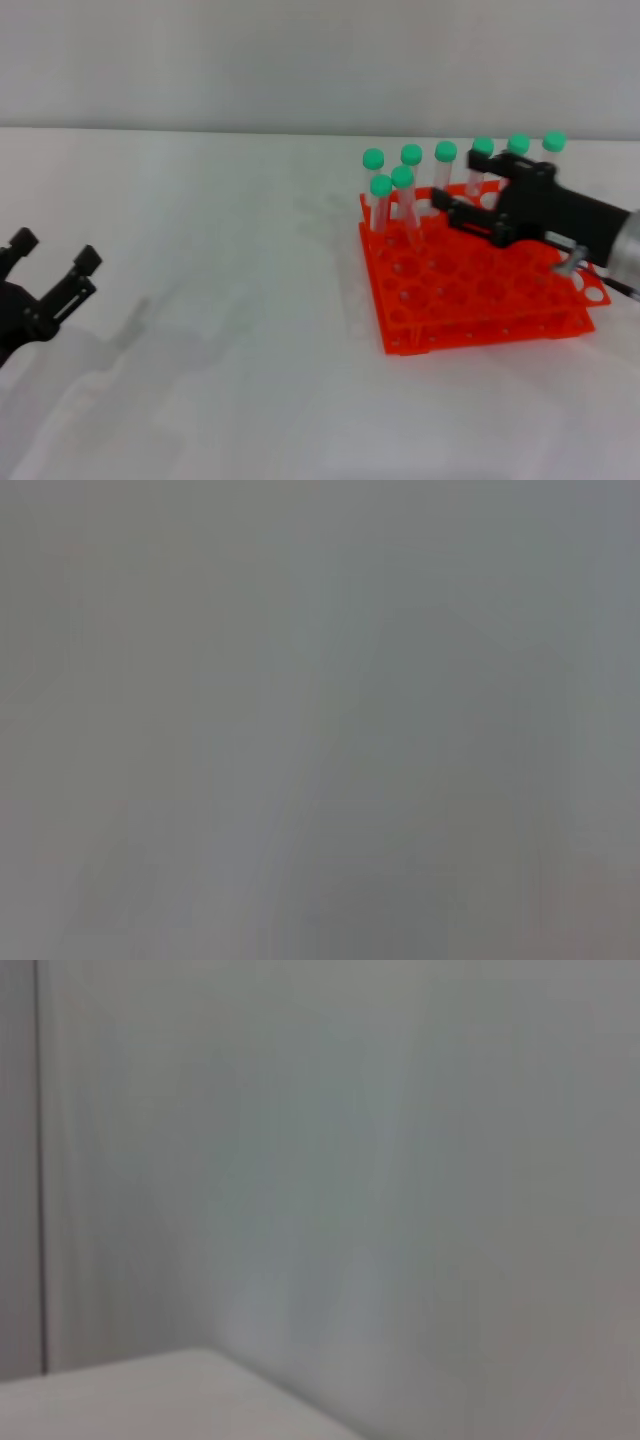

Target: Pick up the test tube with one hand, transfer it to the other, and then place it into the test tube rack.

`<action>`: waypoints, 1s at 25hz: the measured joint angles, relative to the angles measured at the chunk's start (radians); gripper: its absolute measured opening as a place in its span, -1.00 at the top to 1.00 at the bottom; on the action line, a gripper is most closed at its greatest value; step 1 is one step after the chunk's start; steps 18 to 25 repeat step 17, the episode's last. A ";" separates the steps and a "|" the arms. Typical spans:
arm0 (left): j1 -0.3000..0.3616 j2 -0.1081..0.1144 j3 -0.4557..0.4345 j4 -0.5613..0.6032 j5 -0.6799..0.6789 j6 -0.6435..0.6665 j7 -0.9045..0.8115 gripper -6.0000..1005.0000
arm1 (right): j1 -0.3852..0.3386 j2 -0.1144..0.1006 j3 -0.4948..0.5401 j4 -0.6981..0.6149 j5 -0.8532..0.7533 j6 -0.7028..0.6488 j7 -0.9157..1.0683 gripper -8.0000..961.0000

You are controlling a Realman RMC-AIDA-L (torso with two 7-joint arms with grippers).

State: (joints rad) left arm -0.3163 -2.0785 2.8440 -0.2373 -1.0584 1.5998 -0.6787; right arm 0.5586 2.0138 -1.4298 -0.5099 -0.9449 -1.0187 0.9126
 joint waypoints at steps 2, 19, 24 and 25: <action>0.006 0.002 0.000 -0.002 -0.019 0.000 0.000 -0.78 | -0.071 -0.002 0.015 -0.063 0.006 -0.024 0.000 -0.50; 0.056 0.003 0.000 -0.038 -0.202 0.003 0.001 -0.78 | -0.300 -0.010 0.492 0.113 0.008 -0.362 -0.219 -0.50; 0.056 0.003 0.000 -0.038 -0.202 0.003 0.001 -0.78 | -0.300 -0.010 0.492 0.113 0.008 -0.362 -0.219 -0.50; 0.056 0.003 0.000 -0.038 -0.202 0.003 0.001 -0.78 | -0.300 -0.010 0.492 0.113 0.008 -0.362 -0.219 -0.50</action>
